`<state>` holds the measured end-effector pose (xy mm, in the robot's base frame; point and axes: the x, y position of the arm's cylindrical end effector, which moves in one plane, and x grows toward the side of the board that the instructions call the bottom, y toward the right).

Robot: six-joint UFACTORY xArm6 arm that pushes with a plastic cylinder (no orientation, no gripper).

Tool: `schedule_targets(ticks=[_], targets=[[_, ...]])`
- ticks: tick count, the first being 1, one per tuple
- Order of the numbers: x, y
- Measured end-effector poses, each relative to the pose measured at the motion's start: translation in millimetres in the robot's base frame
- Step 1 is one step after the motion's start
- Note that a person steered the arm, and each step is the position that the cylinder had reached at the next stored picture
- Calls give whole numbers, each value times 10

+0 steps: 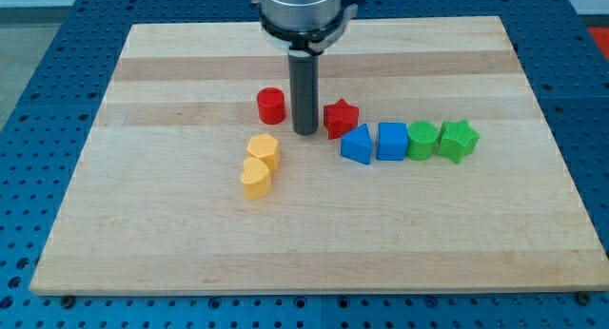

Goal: Push the red circle slightly right

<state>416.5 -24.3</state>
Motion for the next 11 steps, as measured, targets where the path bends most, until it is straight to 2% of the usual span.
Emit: schedule_targets(ticks=[3,4,8,9,11], targets=[[-65,-727],[-290,-710],[-525,-231],[-528,-261],[-410,-764]])
